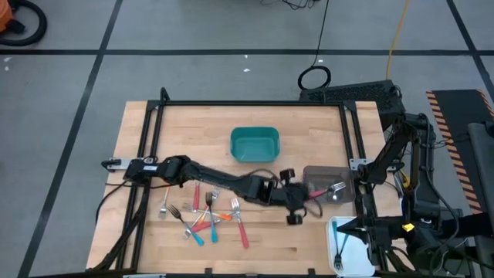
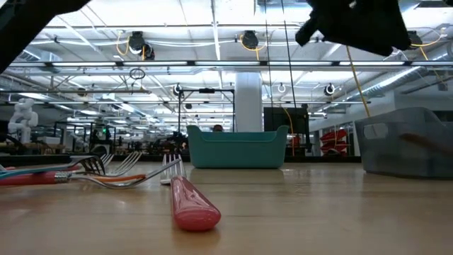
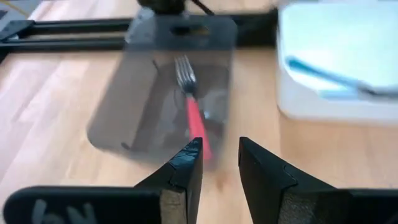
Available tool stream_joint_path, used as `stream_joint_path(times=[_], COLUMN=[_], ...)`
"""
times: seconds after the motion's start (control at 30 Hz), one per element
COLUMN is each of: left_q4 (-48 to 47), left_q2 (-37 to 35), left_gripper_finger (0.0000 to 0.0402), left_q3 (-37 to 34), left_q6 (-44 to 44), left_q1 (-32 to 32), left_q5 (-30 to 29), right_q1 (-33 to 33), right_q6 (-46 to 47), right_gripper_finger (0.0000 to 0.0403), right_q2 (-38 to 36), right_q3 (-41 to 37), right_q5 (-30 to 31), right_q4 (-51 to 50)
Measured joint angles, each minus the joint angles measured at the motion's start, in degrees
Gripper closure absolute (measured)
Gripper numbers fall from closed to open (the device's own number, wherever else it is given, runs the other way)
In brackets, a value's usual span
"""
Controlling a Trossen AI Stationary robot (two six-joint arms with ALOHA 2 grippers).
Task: Sort silverware by color (type)
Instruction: Put the pink fork into the black bin
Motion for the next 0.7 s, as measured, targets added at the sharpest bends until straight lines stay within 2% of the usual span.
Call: stream_joint_path(times=[0.13,0.27,0.47,0.6,0.7], left_q4=[-6.3,-10.9,-14.3,-9.1,-6.4], left_q2=[0.5,1.1,1.3,1.4,1.5], left_gripper_finger=[0.0298,0.0299,0.0300,0.0300,0.0300], left_q3=[-0.3,-1.9,-1.9,-5.3,-7.7], left_q6=[-1.0,-3.7,-7.3,-6.9,-2.3], left_q1=[-3.1,-6.0,-10.6,-13.5,-15.9], left_q5=[-5.3,-13.9,-15.5,-16.6,-16.9], right_q1=[0.0,0.0,0.0,0.0,0.0], right_q6=[2.8,2.8,2.9,2.9,2.9], right_gripper_finger=[0.0399,0.0399,0.0399,0.0399,0.0399], right_q2=[1.3,2.9,4.2,4.3,4.3], right_q3=[0.0,0.0,0.0,0.0,0.0], right_q5=[-1.4,-1.4,-1.4,-1.4,-1.3], right_q4=[-1.1,-1.2,-1.0,-0.4,-0.3])
